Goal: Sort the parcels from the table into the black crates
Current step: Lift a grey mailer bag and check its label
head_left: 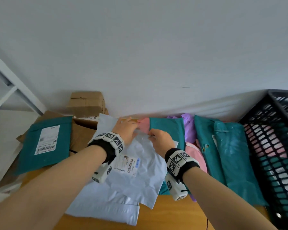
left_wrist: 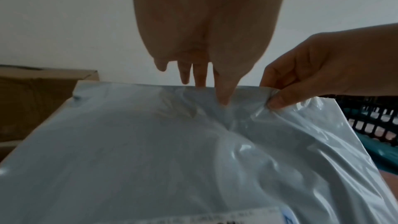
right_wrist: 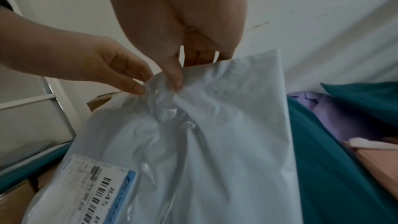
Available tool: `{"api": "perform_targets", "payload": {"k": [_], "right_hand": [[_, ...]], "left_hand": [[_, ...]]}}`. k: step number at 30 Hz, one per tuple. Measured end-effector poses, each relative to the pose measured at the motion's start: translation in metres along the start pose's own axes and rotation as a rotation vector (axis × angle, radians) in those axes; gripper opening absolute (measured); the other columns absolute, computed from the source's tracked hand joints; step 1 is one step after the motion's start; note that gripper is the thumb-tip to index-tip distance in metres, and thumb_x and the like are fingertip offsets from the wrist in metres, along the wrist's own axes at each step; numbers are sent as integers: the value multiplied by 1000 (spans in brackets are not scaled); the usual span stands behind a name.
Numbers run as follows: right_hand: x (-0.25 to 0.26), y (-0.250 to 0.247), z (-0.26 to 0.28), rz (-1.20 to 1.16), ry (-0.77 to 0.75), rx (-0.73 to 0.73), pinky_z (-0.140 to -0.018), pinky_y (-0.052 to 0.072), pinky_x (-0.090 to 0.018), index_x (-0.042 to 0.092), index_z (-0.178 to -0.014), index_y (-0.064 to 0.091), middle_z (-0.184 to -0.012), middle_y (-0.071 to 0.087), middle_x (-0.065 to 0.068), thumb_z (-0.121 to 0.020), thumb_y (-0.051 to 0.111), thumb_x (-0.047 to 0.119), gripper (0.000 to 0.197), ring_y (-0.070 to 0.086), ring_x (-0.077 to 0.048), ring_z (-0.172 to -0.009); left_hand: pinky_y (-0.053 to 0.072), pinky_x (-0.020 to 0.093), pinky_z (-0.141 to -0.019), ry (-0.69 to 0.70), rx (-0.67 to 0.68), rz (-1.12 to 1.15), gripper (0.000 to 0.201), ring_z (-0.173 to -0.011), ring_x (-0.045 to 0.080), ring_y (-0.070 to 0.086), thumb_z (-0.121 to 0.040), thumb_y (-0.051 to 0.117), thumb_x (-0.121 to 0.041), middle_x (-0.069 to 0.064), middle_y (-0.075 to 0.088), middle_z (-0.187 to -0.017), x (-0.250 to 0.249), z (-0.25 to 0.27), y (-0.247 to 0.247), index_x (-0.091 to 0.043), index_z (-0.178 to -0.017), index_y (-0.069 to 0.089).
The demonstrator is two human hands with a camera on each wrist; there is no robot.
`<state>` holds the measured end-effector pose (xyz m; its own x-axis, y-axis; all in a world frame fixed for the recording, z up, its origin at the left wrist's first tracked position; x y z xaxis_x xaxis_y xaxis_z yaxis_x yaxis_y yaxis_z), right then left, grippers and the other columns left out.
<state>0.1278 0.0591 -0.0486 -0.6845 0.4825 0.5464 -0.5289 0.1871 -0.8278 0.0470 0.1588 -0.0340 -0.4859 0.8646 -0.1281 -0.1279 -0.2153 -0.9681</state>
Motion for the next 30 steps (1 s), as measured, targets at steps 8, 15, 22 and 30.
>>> {"api": "perform_targets", "payload": {"k": [8,15,22,30], "right_hand": [[37,-19,22,-15,4,-166,-91,41,-35,15,-105,67,-107,68,-4,-91,52,11,21,58,-27,-103],[74,-30,65,-37,-151,-526,-83,44,-35,6,-96,68,-100,63,-10,-73,63,-10,29,58,-33,-93],[71,-14,87,-164,-8,-467,-81,48,-31,11,-97,67,-105,62,-3,-85,54,-2,22,58,-19,-95],[35,22,93,-261,202,-118,-82,51,-22,16,-85,72,-89,70,0,-84,56,3,20,64,-16,-86]], "left_hand": [[46,32,-89,67,-47,201,22,-106,26,61,-91,59,-21,6,68,-112,9,16,-37,-17,-111,68],[39,28,-73,91,-97,257,15,-97,30,61,-92,57,-21,9,68,-102,22,35,-56,-15,-100,69],[38,27,-71,159,-168,343,13,-87,27,60,-93,57,-18,9,68,-93,20,50,-79,-10,-95,67],[38,25,-66,214,-292,401,12,-79,22,60,-92,60,-18,6,68,-86,6,74,-121,-10,-93,68]]}}
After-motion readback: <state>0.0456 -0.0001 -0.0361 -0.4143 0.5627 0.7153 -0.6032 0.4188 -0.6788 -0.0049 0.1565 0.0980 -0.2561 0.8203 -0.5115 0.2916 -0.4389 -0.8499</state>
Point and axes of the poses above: each hand's wrist, its own z-axis away from the middle knuckle, its own y-axis out of the palm, x = y × z, the point moved 8 cm from there along -z, towards the middle knuckle
